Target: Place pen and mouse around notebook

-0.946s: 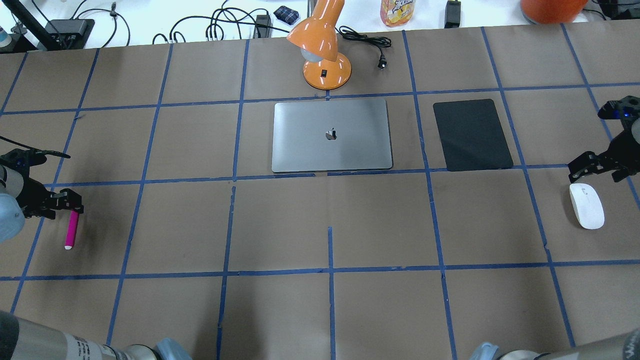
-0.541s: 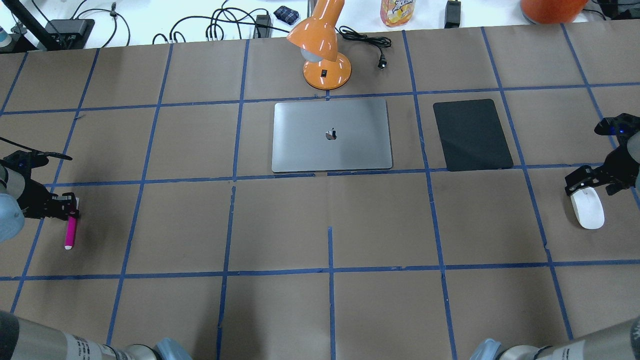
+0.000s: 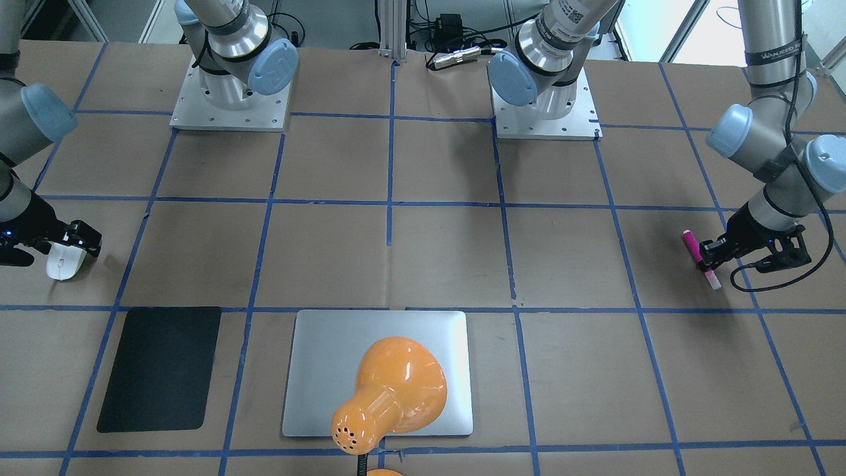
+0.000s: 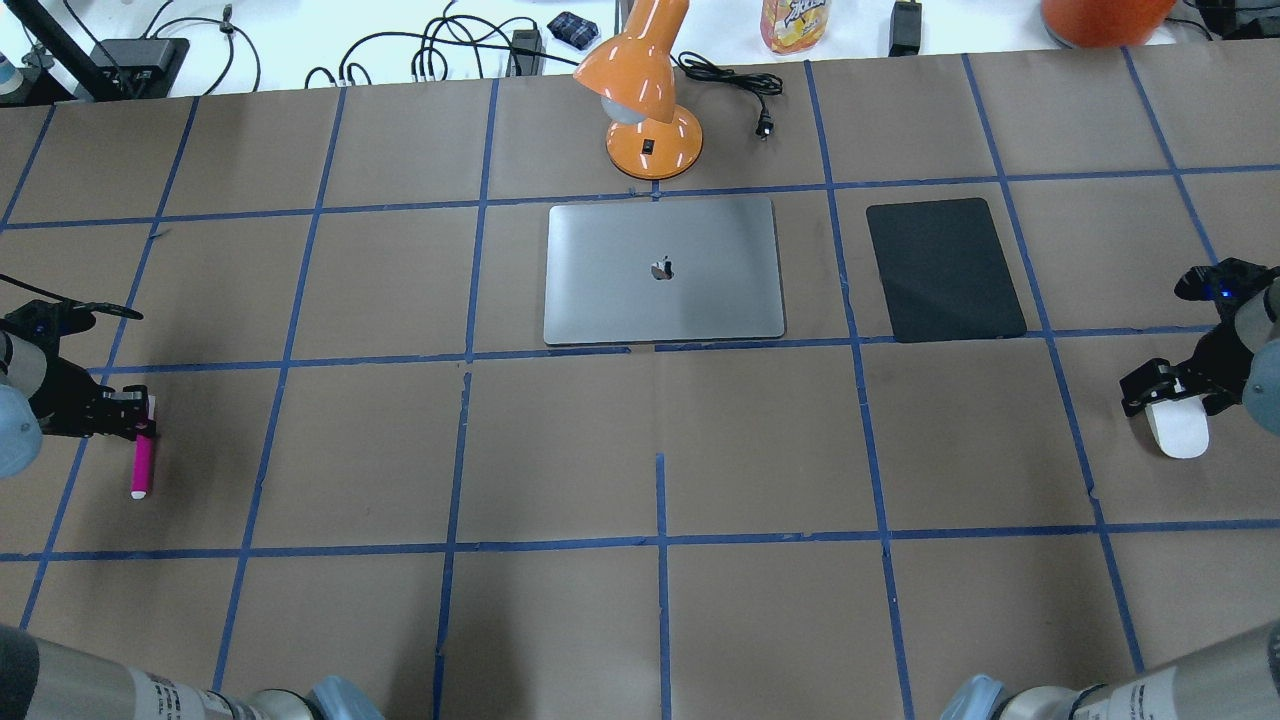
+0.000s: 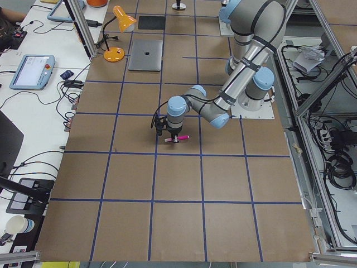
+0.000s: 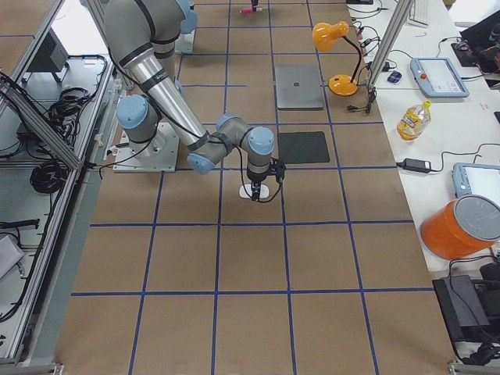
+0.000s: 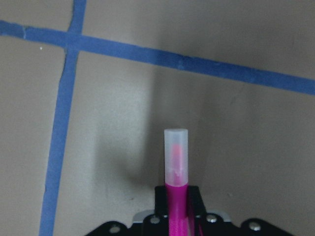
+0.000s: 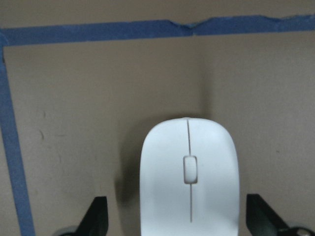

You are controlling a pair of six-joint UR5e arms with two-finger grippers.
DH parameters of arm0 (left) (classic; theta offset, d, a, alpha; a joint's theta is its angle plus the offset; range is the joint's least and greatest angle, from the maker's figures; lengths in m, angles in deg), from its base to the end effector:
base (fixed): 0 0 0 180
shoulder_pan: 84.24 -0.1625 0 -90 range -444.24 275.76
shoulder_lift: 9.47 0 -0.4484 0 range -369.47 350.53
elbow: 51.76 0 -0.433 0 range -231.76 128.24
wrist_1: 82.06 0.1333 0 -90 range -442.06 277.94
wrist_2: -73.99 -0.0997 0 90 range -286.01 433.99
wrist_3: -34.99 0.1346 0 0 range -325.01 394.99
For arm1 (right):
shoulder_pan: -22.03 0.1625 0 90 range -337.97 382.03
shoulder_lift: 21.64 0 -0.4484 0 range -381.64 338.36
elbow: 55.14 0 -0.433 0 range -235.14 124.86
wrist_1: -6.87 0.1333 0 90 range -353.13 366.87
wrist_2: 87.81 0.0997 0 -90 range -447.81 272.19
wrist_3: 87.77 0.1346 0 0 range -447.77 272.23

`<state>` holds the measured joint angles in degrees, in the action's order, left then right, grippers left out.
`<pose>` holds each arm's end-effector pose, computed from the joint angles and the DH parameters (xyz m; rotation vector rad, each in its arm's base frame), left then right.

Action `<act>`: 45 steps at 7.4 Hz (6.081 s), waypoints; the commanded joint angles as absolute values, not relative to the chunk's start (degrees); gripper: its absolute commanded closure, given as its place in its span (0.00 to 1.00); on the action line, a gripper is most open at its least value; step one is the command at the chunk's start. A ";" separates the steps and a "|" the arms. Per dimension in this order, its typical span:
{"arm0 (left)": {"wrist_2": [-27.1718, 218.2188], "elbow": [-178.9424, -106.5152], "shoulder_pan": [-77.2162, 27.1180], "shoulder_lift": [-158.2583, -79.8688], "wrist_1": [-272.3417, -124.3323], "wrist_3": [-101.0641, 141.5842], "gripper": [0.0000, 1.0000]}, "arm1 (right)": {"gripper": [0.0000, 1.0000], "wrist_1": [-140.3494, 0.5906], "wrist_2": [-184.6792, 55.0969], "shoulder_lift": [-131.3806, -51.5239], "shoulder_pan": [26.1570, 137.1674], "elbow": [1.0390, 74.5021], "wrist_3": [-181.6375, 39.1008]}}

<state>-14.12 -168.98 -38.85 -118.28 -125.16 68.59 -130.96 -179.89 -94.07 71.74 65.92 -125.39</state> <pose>0.2860 -0.4861 0.1423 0.2994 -3.1108 0.0509 -0.2379 -0.4792 0.1291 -0.0723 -3.1209 -0.0526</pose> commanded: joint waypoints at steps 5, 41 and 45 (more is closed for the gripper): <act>-14.69 -162.33 -21.52 -107.74 -150.68 33.66 0.99 | 0.70 -132.71 -180.01 -94.50 71.34 66.68 -124.77; -15.04 -139.83 2.94 -100.44 -176.45 37.86 0.00 | 0.00 -78.65 -178.69 -110.77 113.09 29.85 -88.65; -17.94 -135.43 3.47 -101.49 -176.29 43.50 0.00 | 0.00 -78.74 -178.43 -110.59 113.09 29.59 -88.56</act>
